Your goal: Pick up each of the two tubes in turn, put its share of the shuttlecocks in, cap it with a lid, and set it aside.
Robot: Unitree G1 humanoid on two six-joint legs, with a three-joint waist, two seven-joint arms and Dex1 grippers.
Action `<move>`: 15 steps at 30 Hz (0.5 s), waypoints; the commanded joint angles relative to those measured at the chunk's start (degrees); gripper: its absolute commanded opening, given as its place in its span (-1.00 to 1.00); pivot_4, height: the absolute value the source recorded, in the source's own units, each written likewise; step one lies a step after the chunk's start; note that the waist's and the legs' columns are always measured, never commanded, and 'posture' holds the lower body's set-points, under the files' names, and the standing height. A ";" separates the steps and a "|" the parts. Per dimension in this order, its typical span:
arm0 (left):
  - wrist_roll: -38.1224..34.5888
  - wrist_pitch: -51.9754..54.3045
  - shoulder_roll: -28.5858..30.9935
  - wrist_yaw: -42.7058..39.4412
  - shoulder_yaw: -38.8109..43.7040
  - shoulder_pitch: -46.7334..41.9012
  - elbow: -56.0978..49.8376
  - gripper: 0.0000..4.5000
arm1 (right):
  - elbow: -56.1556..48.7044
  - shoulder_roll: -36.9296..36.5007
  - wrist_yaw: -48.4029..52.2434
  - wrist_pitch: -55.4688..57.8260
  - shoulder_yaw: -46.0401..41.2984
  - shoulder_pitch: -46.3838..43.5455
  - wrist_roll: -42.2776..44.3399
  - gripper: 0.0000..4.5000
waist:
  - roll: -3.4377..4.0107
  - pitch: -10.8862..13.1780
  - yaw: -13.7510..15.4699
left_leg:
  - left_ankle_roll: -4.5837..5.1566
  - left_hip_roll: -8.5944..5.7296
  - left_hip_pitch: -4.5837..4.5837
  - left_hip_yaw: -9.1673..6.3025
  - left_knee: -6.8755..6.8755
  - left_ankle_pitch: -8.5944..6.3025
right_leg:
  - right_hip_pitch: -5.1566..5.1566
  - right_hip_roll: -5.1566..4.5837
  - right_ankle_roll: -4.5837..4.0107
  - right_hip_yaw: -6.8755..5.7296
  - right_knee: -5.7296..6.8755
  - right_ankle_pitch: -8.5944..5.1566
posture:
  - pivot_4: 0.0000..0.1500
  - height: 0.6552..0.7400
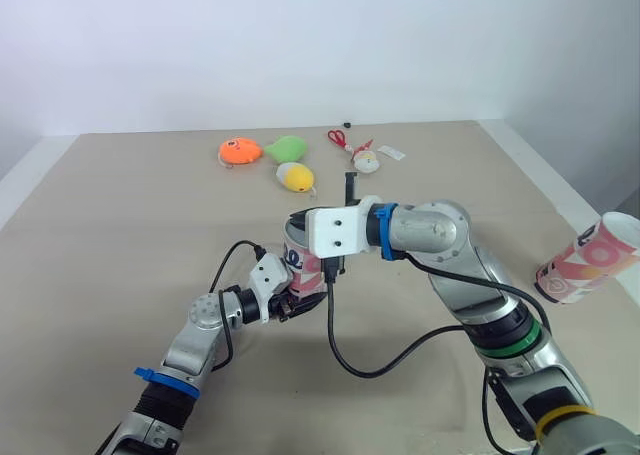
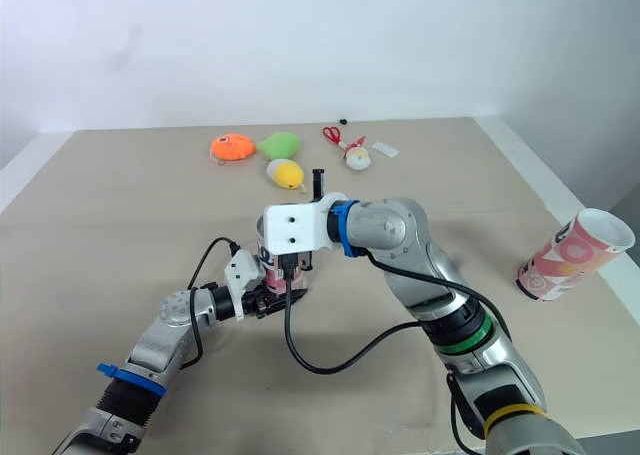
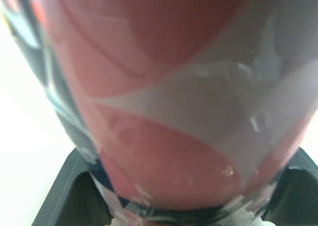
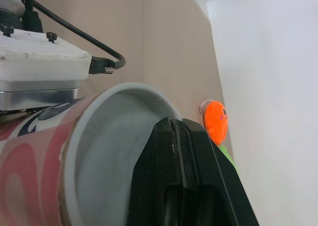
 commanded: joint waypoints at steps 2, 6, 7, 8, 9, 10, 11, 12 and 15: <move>3.26 1.40 -0.48 -0.21 -4.51 0.33 1.49 0.29 | 1.59 0.73 7.00 5.84 5.27 1.99 4.49 -0.98 | -0.03 0.08 0.05 | 0.00 0.00 -0.02 0.00 0.00 0.00 | -0.01 -0.01 0.00 -0.01 -0.01 0.00 | 1.00 1.00; 3.21 1.45 -0.44 -0.27 -4.49 0.34 1.47 0.29 | -1.21 -0.26 9.39 10.27 2.88 -0.47 8.76 -0.56 | 0.19 0.36 0.35 | 0.00 0.00 -0.25 0.00 0.00 0.00 | -0.18 -0.03 0.02 -0.06 -0.02 0.00 | 1.00 1.00; 3.18 1.46 -0.43 -0.31 -4.48 0.32 1.50 0.29 | -1.34 -0.33 9.50 10.97 2.25 -1.34 9.43 -0.38 | 0.22 0.42 0.54 | 0.00 -0.01 -0.30 0.01 0.00 0.00 | -0.24 -0.02 0.04 -0.10 -0.01 0.02 | 1.00 1.00; 3.16 1.46 -0.43 -0.36 -4.47 0.30 1.53 0.29 | -1.45 -0.47 9.60 11.47 1.77 -2.15 10.01 -0.21 | 0.27 0.48 0.75 | 0.00 -0.01 -0.36 0.02 0.00 0.00 | -0.31 -0.01 0.09 -0.19 -0.01 0.05 | 1.00 1.00; 3.15 1.47 -0.44 -0.40 -4.45 0.29 1.54 0.29 | -1.55 -0.64 9.62 11.85 1.54 -2.70 10.50 -0.04 | 0.29 0.55 1.04 | -0.01 -0.02 -0.38 0.04 0.00 0.01 | -0.33 0.01 0.12 -0.28 -0.01 0.08 | 1.00 1.00; 3.17 1.44 -0.47 -0.46 -4.43 0.25 1.61 0.29 | -1.60 -0.81 9.62 12.31 1.06 -3.64 11.02 0.14 | 0.26 0.57 1.22 | -0.03 -0.05 -0.40 0.07 0.00 0.03 | -0.34 0.10 0.14 -0.36 -0.01 0.11 | 1.00 1.00; 3.19 1.42 -0.51 -0.53 -4.40 0.23 1.66 0.29 | -1.63 -0.98 9.56 12.64 0.82 -4.29 11.42 0.33 | 0.21 0.61 1.32 | -0.05 -0.07 -0.41 0.09 0.01 0.04 | -0.33 0.12 0.15 -0.40 0.00 0.14 | 1.00 1.00; 3.23 1.38 -0.56 -0.59 -4.36 0.19 1.74 0.29 | -1.55 -1.01 9.44 13.02 0.44 -5.08 11.87 0.56 | 0.17 0.66 1.37 | -0.05 -0.10 -0.44 0.10 0.01 0.06 | -0.33 0.12 0.13 -0.40 0.00 0.16 | 1.00 1.00; 3.30 1.17 -0.67 -0.65 -4.32 0.12 1.99 0.29 | -0.91 -1.59 10.10 15.52 -2.22 -9.05 14.20 0.66 | 0.01 0.97 1.38 | 0.04 -0.22 -0.52 0.13 0.04 0.11 | -0.34 0.05 0.07 -0.36 -0.01 0.13 | 1.00 1.00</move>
